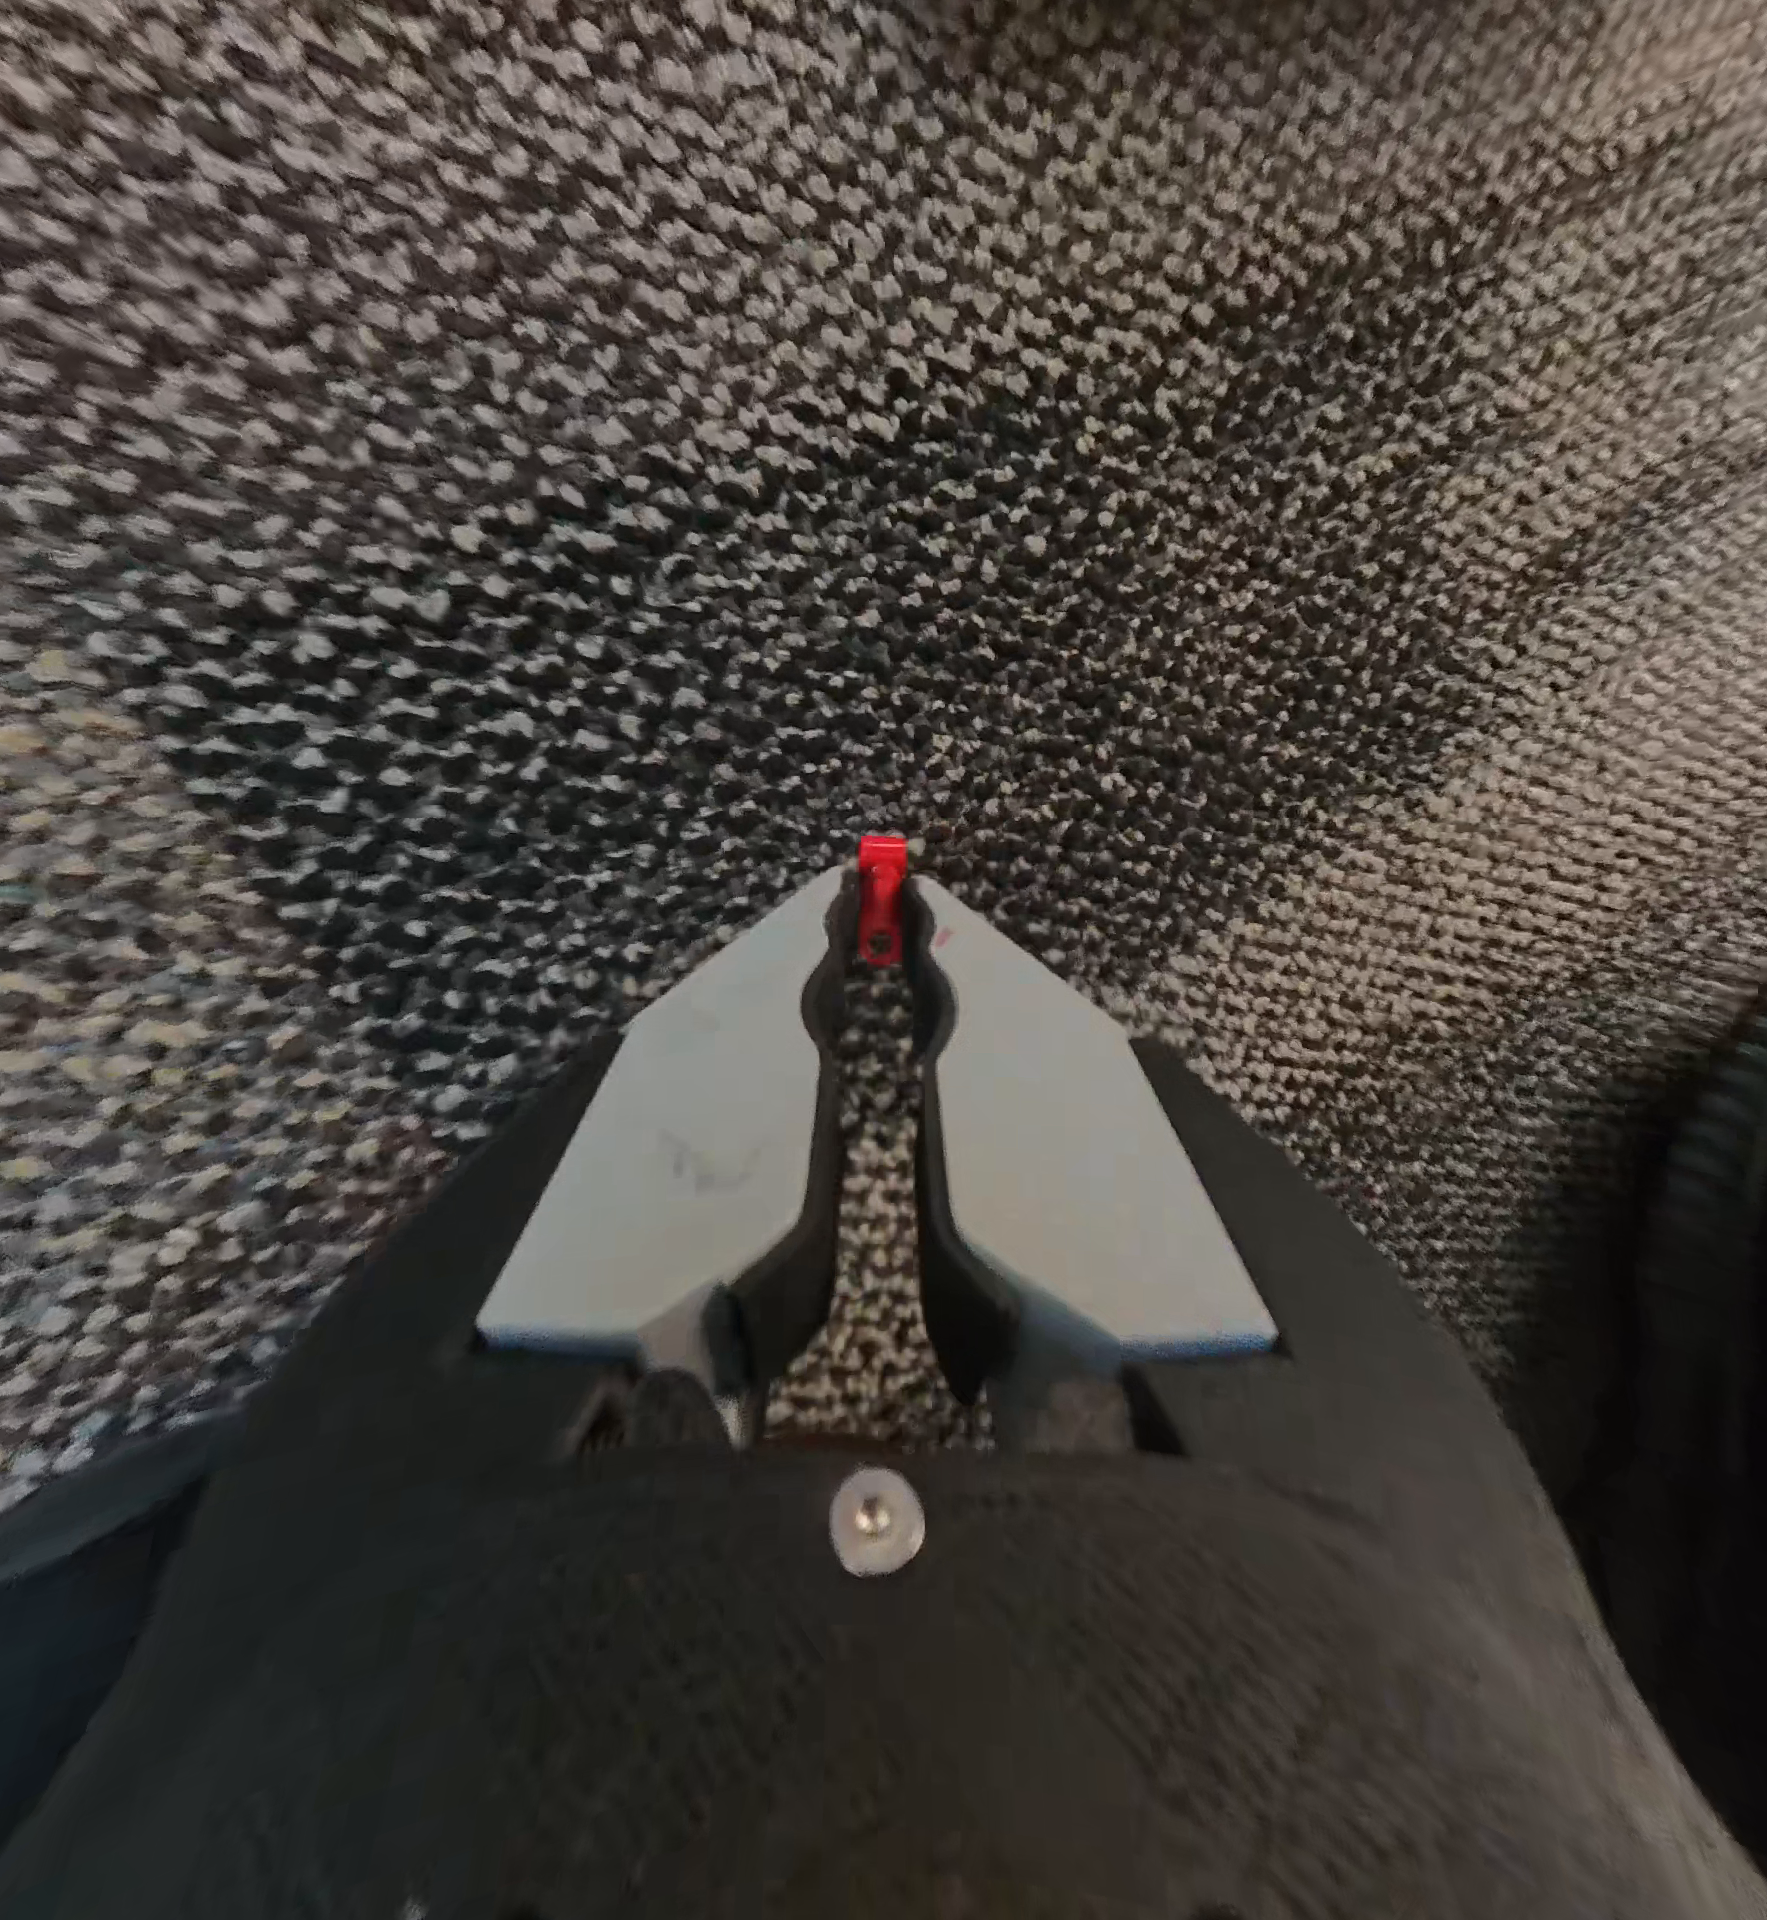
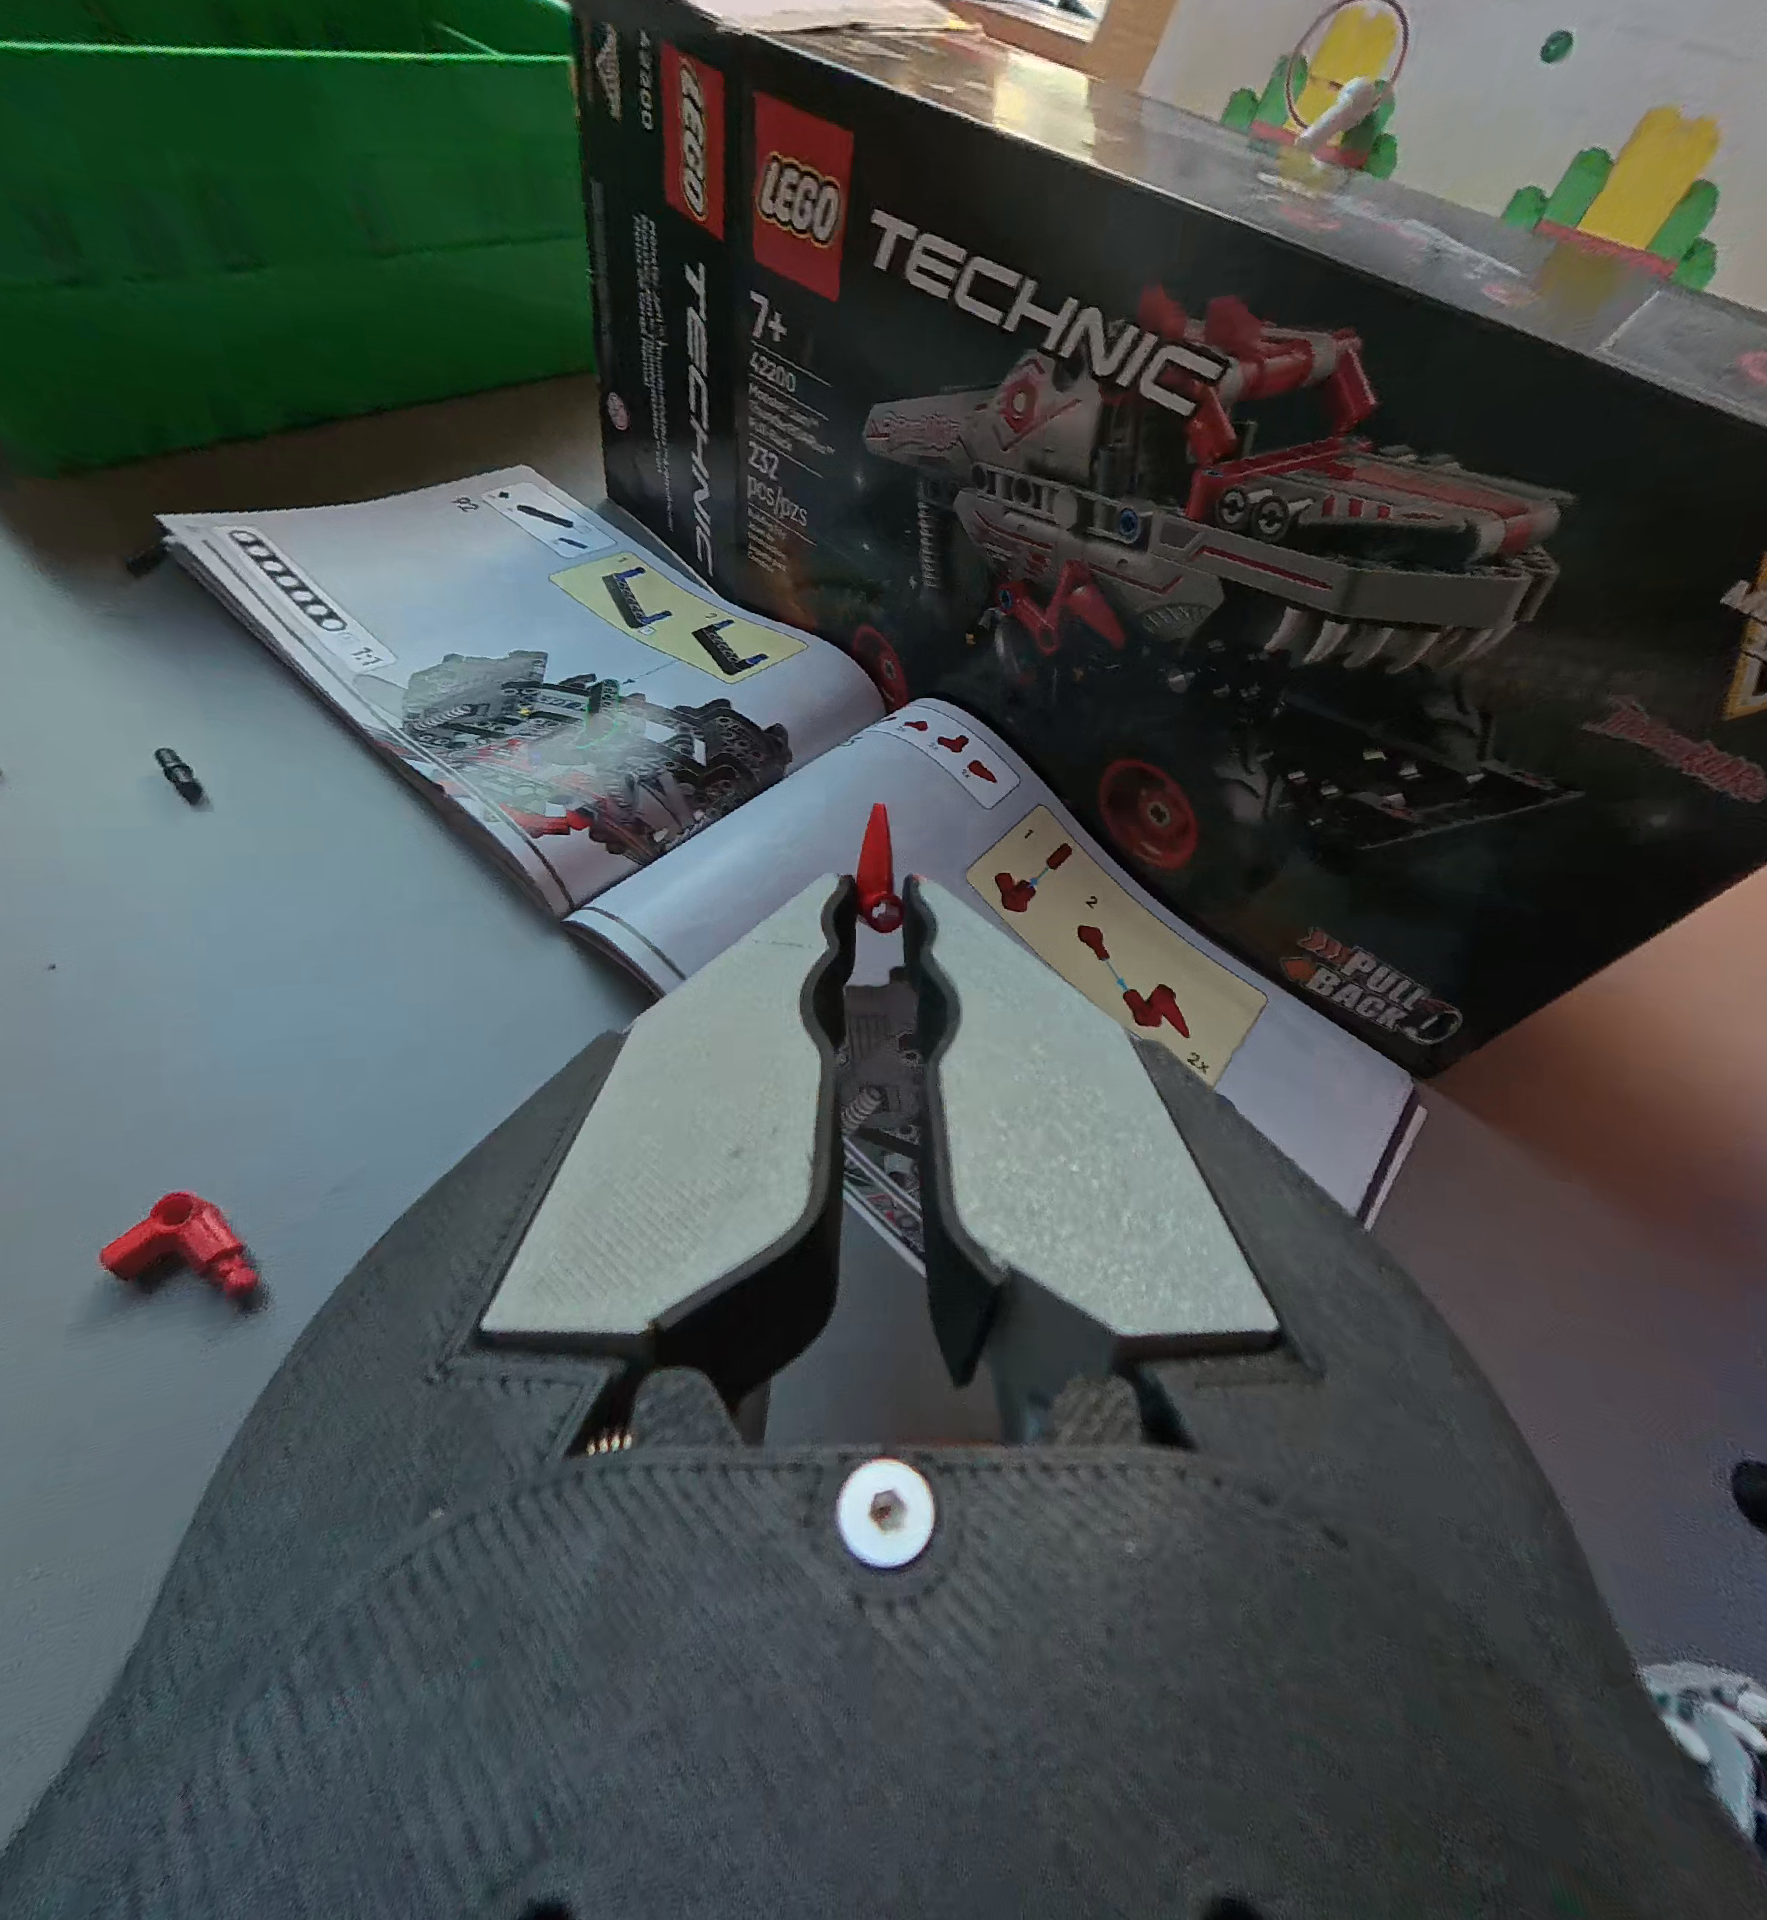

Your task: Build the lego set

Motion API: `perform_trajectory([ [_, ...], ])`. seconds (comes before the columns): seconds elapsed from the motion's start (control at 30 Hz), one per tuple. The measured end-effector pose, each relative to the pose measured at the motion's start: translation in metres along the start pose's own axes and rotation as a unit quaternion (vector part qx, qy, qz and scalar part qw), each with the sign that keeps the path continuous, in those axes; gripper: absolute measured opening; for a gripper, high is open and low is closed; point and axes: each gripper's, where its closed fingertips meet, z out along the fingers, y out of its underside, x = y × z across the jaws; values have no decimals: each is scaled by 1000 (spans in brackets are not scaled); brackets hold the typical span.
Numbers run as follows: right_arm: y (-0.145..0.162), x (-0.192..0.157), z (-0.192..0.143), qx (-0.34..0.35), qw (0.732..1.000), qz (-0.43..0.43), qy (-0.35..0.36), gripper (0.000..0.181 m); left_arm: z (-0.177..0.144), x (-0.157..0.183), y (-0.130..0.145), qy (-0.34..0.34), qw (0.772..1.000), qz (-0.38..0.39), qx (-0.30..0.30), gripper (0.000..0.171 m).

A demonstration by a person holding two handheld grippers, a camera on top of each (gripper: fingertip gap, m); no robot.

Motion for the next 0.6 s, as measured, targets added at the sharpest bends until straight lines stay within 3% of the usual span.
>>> perform_trajectory([
  [0.03,-1,-4,0,3,1000,-8,-7,5,-10,-2,-4,5,1000,-2,0,4],
  [0.13,-5,-19,-2,16,999,-35,-36,5,-57,-12,-30,11,1000,4,6,5],
  [0.2,-8,-35,-4,26,996,-55,-70,5,-105,-19,-66,14,999,26,21,5],
  [0.3,-13,-58,-7,44,988,-80,-120,5,-202,-21,-141,20,992,82,91,5],
  [0.4,-19,-80,-13,62,977,-57,-197,5,-316,-2,-205,49,972,153,175,5],
  [0.5,-29,-98,-25,77,951,25,-299,4,-445,52,-235,95,918,273,272,5],
  [0.6,-34,-109,-36,63,908,132,-393,5,-570,147,-219,204,827,402,337,5],
])
